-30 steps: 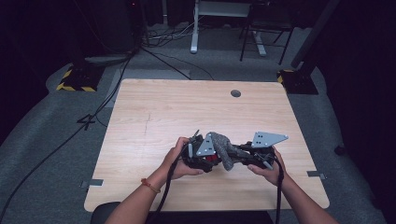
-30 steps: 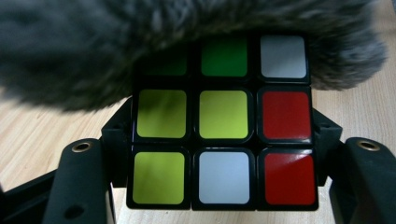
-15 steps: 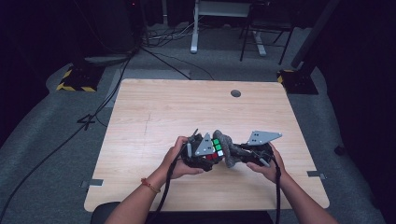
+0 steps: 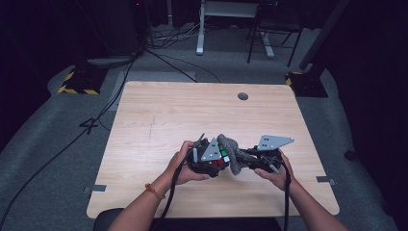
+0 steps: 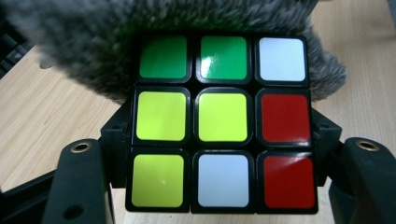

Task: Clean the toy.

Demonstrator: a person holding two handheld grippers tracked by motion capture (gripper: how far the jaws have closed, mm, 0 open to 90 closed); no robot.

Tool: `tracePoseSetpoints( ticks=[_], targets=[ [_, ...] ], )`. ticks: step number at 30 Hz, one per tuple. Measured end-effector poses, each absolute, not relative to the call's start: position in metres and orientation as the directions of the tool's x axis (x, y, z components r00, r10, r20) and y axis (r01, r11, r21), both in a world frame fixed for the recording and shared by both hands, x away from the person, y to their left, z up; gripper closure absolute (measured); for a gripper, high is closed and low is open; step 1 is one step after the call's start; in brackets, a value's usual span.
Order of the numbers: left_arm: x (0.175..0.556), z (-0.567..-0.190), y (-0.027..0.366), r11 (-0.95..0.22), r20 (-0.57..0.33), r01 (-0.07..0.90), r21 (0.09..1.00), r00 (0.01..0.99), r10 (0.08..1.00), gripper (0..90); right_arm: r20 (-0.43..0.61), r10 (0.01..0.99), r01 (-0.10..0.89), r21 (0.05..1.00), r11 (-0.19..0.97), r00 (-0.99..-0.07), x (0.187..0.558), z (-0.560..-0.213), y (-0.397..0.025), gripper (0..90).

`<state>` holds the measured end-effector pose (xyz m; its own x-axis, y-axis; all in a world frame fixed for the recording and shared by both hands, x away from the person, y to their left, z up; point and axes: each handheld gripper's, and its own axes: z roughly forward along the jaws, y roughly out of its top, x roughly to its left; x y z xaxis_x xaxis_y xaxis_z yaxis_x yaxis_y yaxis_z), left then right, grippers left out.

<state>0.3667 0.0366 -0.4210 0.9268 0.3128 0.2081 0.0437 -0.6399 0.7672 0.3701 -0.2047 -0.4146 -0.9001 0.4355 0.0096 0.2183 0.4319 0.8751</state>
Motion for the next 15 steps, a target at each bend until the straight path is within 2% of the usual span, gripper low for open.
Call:
tracePoseSetpoints(
  ticks=[15],
  targets=[
    [0.369, -0.43, 0.025, -0.675, 0.225, 0.062, 0.735, 0.917, 0.329, 32.9, -0.013, 0.442, 0.199, 0.882, 0.428, -0.897, 0.366, -0.41, -0.2, 75.1]
  ],
)
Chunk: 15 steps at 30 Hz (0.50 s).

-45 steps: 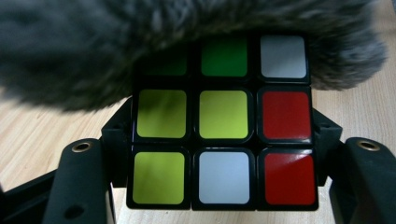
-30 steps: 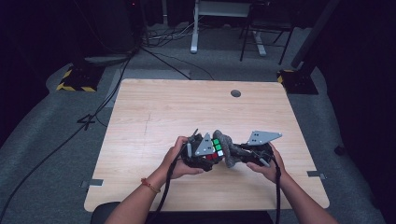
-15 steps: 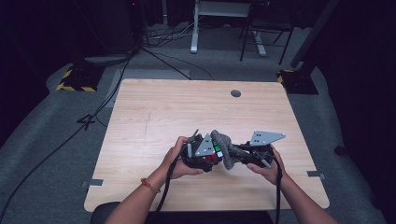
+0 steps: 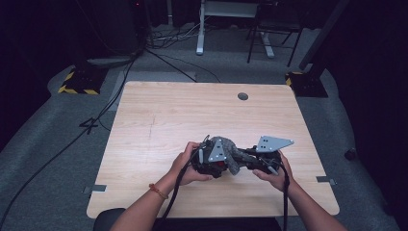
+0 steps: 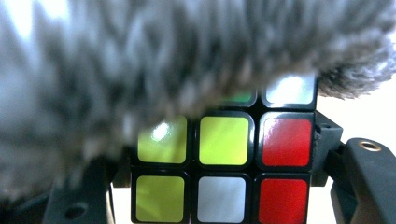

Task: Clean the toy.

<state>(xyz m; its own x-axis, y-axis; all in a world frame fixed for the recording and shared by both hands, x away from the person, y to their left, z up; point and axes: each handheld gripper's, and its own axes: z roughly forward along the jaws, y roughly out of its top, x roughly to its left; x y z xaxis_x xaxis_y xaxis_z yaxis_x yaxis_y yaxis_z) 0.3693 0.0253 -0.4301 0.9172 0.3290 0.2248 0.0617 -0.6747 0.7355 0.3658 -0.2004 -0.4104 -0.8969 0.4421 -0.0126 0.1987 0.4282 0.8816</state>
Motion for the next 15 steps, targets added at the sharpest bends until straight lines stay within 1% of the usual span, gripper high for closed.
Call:
tracePoseSetpoints(
  ticks=[3, 5, 7, 12, 15],
  targets=[
    [0.369, -0.426, 0.028, -0.66, 0.219, 0.062, 0.748, 0.916, 0.335, 33.0, -0.033, 0.459, 0.2, 0.87, 0.45, -0.888, 0.369, -0.414, -0.203, 75.0],
    [0.368, -0.423, 0.031, -0.645, 0.219, 0.057, 0.762, 0.915, 0.34, 33.0, -0.009, 0.469, 0.228, 0.865, 0.446, -0.883, 0.374, -0.418, -0.206, 75.1],
    [0.367, -0.42, 0.034, -0.632, 0.222, 0.049, 0.774, 0.913, 0.342, 33.0, -0.008, 0.484, 0.244, 0.856, 0.456, -0.875, 0.378, -0.422, -0.209, 75.0],
    [0.365, -0.414, 0.038, -0.587, 0.207, 0.041, 0.809, 0.914, 0.348, 33.1, 0.067, 0.488, 0.307, 0.849, 0.431, -0.87, 0.388, -0.429, -0.214, 75.0],
    [0.365, -0.413, 0.04, -0.576, 0.206, 0.028, 0.817, 0.919, 0.337, 33.1, 0.097, 0.479, 0.325, 0.847, 0.42, -0.872, 0.391, -0.431, -0.216, 75.0]
  ],
)
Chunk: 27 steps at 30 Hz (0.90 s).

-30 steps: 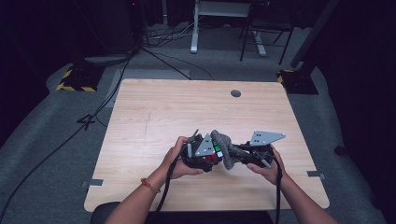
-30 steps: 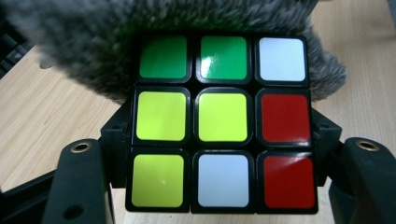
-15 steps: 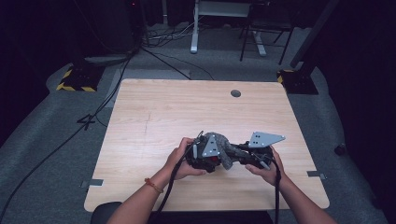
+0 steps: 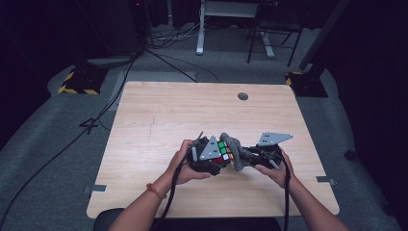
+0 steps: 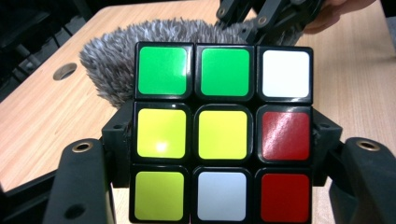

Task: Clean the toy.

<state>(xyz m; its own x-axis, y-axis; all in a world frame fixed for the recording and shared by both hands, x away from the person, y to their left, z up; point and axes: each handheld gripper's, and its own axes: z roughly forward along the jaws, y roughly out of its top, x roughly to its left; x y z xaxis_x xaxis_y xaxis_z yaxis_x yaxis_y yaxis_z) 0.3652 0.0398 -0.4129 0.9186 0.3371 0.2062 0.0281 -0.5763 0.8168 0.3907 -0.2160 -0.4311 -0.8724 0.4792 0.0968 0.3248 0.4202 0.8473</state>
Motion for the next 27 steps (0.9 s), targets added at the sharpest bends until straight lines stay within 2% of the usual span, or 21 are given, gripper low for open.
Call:
tracePoseSetpoints(
  ticks=[5, 13, 27],
  targets=[
    [0.363, -0.412, 0.039, -0.558, 0.202, 0.014, 0.83, 0.924, 0.324, 33.0, 0.136, 0.435, 0.322, 0.863, 0.389, -0.89, 0.389, -0.431, -0.216, 75.3],
    [0.364, -0.416, 0.039, -0.603, 0.223, 0.008, 0.798, 0.925, 0.308, 32.7, 0.178, 0.4, 0.324, 0.885, 0.335, -0.899, 0.387, -0.426, -0.22, 75.6],
    [0.366, -0.424, 0.032, -0.663, 0.234, 0.024, 0.748, 0.926, 0.297, 32.9, 0.043, 0.422, 0.218, 0.901, 0.375, -0.906, 0.368, -0.412, -0.209, 75.6]
  ],
)
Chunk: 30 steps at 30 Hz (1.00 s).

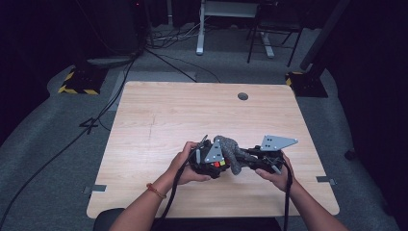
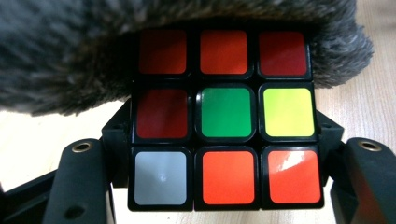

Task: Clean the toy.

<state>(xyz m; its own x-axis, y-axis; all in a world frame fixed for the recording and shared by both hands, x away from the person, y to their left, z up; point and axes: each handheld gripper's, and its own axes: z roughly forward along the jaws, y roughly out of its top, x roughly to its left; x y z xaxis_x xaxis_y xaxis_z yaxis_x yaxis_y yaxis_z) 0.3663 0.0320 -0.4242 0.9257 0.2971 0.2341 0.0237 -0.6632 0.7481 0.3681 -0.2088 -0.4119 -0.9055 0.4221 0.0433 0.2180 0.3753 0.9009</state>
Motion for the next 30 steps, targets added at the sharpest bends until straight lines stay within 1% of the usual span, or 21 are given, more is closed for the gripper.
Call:
tracePoseSetpoints(
  ticks=[4, 11, 13, 17, 22, 25, 28, 30],
  targets=[
    [0.366, -0.422, 0.034, -0.653, 0.235, 0.026, 0.757, 0.922, 0.309, 33.1, 0.028, 0.434, 0.219, 0.891, 0.396, -0.9, 0.371, -0.414, -0.21, 75.4],
    [0.366, -0.419, 0.038, -0.629, 0.228, 0.026, 0.777, 0.92, 0.319, 33.1, 0.012, 0.463, 0.266, 0.831, 0.488, -0.886, 0.382, -0.431, -0.208, 75.3],
    [0.366, -0.417, 0.039, -0.622, 0.222, 0.028, 0.783, 0.921, 0.321, 33.1, 0.022, 0.47, 0.287, 0.818, 0.499, -0.882, 0.385, -0.435, -0.208, 75.3],
    [0.367, -0.417, 0.04, -0.615, 0.219, 0.032, 0.788, 0.919, 0.328, 33.1, 0.017, 0.464, 0.272, 0.83, 0.487, -0.886, 0.383, -0.43, -0.209, 75.3],
    [0.368, -0.421, 0.038, -0.63, 0.213, 0.046, 0.775, 0.92, 0.329, 33.1, 0.028, 0.431, 0.233, 0.872, 0.43, -0.902, 0.374, -0.418, -0.21, 75.4],
    [0.369, -0.423, 0.036, -0.63, 0.208, 0.048, 0.776, 0.922, 0.326, 33.1, 0.006, 0.429, 0.206, 0.883, 0.422, -0.903, 0.369, -0.413, -0.209, 75.4],
    [0.369, -0.426, 0.033, -0.641, 0.21, 0.053, 0.766, 0.921, 0.327, 33.1, 0.017, 0.419, 0.203, 0.892, 0.404, -0.908, 0.368, -0.411, -0.21, 75.3],
    [0.369, -0.427, 0.033, -0.644, 0.217, 0.055, 0.763, 0.916, 0.336, 33.1, -0.001, 0.426, 0.195, 0.888, 0.417, -0.905, 0.368, -0.412, -0.209, 75.3]
  ],
)
